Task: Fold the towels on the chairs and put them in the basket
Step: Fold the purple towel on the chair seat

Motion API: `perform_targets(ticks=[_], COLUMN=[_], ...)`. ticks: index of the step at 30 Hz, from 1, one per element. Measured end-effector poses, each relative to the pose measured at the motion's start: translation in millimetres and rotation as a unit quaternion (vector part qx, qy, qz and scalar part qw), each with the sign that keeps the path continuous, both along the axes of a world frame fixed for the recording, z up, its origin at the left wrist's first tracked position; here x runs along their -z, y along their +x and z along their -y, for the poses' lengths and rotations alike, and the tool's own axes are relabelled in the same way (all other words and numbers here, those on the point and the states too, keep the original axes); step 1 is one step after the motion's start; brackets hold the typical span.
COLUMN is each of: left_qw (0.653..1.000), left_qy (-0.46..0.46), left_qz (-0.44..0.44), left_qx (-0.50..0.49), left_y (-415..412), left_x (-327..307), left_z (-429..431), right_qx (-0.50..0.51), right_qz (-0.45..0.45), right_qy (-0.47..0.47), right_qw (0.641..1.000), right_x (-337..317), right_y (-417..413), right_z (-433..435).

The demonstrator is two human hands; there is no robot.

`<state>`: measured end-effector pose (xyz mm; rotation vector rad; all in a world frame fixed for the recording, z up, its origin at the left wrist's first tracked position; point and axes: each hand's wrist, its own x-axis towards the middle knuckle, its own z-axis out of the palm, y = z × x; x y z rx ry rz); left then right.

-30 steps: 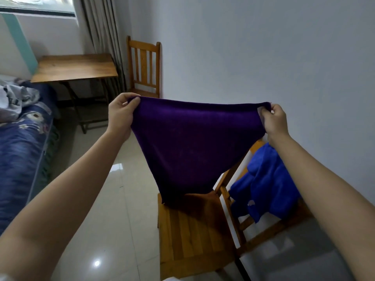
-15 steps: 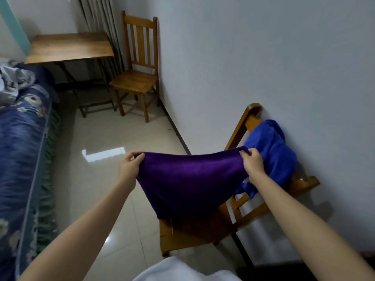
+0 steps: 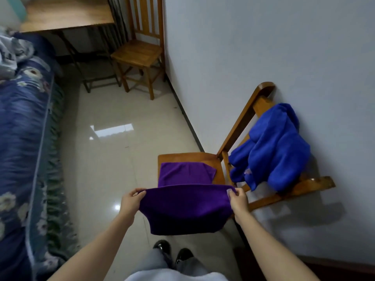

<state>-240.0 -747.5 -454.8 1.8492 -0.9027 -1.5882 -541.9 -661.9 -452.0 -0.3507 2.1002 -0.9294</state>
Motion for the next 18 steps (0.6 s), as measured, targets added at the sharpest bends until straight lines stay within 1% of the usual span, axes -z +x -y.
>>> perform_targets(ticks=[4, 9, 14, 18], left_qw=[1.0, 0.999, 1.0, 0.999], left_qy=[0.013, 0.019, 0.001, -0.02], left_qz=[0.008, 0.001, -0.014, -0.019], left_qx=[-0.027, -0.031, 0.007, 0.024], left_y=[-7, -16, -33, -41], left_x=[15, 18, 7, 9], left_z=[-5, 2, 33, 68], right_qx=[0.002, 0.021, 0.042, 0.085], right_qz=[0.01, 0.02, 0.001, -0.014], right_qy=[0.022, 0.019, 0.003, 0.022], right_qw=[1.0, 0.999, 0.999, 0.996], right_x=[16, 21, 22, 35], right_y=[3, 10, 16, 22], right_z=[-2, 10, 38, 63])
